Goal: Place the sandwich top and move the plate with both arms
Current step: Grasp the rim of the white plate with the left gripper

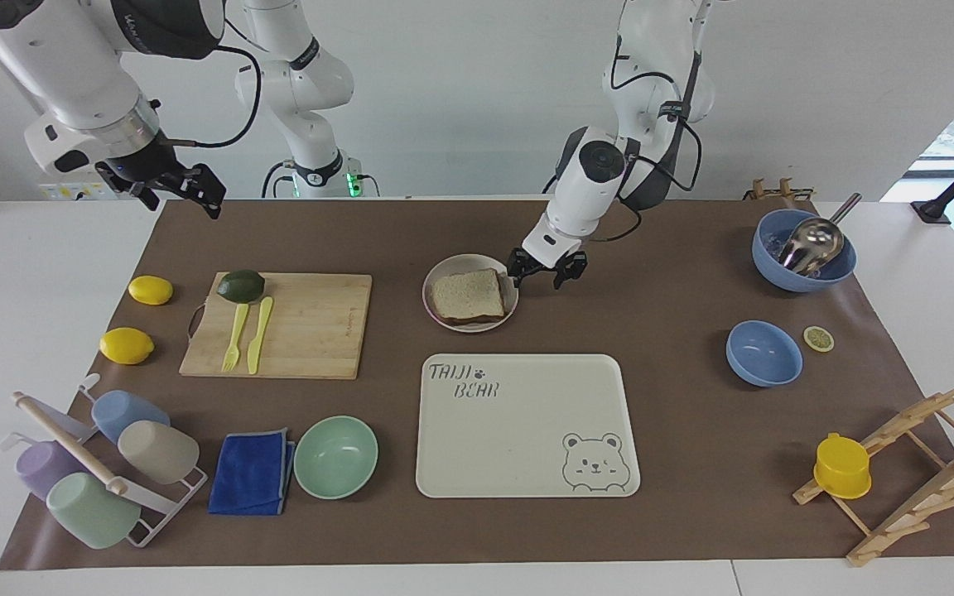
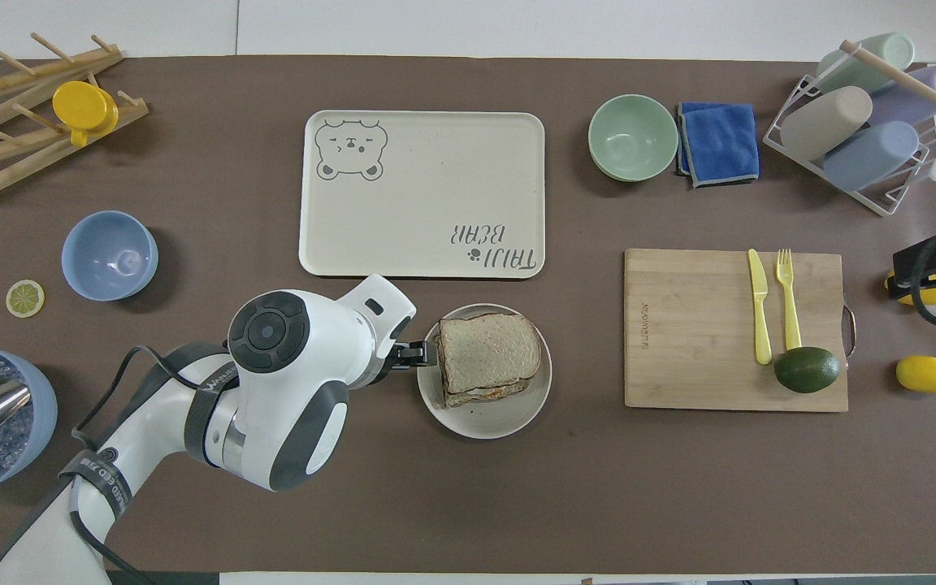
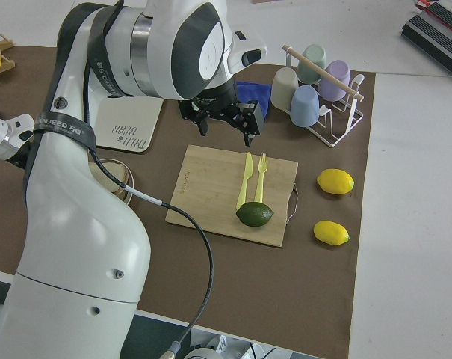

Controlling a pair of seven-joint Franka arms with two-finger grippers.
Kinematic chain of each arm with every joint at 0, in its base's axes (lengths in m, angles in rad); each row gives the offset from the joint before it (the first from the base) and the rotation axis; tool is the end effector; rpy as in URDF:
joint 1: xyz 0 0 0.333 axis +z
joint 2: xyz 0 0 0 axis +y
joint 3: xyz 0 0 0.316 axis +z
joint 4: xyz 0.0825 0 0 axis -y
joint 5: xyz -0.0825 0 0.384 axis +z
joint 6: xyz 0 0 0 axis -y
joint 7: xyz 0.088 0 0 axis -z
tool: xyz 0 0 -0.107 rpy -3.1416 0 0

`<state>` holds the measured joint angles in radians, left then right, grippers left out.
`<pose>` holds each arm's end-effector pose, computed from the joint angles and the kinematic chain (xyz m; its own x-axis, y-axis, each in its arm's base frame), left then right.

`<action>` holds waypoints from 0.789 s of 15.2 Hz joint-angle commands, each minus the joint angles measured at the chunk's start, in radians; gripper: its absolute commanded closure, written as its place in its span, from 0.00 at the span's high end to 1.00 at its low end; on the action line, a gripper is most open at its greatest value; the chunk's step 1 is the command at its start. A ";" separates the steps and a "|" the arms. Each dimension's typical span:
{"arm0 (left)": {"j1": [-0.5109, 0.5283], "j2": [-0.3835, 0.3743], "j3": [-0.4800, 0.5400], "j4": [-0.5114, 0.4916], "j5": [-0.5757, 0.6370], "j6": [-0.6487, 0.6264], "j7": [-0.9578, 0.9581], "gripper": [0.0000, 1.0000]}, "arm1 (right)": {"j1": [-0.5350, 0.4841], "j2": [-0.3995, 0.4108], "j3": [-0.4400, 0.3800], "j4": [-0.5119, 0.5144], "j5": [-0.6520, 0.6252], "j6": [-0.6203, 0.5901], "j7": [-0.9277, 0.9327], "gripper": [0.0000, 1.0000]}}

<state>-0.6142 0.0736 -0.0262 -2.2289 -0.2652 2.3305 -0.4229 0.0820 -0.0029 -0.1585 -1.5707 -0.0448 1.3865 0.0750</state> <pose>0.4285 -0.3248 0.3429 0.9965 -0.0434 -0.0719 -0.0296 -0.9826 0.1835 0.5306 -0.0462 0.6119 0.9716 -0.1577 -0.1763 -0.1497 -0.9870 0.0577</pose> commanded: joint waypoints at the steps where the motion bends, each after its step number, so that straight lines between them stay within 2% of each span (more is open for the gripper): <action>1: -0.038 0.040 0.014 -0.014 -0.041 0.059 0.045 0.80 | -0.036 -0.005 0.034 -0.003 0.025 0.000 -0.023 1.00; 6: -0.039 0.051 0.014 -0.014 -0.078 0.059 0.093 0.61 | -0.085 -0.006 0.056 -0.005 0.030 -0.003 -0.030 1.00; 7: -0.039 0.051 0.014 -0.014 -0.081 0.059 0.096 0.58 | -0.100 -0.006 0.080 -0.005 0.030 -0.004 -0.031 1.00; 8: -0.039 0.051 0.014 -0.014 -0.081 0.059 0.098 0.57 | -0.128 -0.006 0.112 -0.005 0.030 -0.004 -0.031 1.00; 12: -0.055 0.070 0.014 -0.014 -0.106 0.075 0.099 0.49 | -0.134 -0.008 0.119 -0.003 0.033 -0.004 -0.030 1.00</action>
<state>-0.6388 0.1303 -0.0259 -2.2309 -0.3397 2.3699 -0.3485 -0.0252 -0.0027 -0.0562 -1.5707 -0.0447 1.3854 0.0702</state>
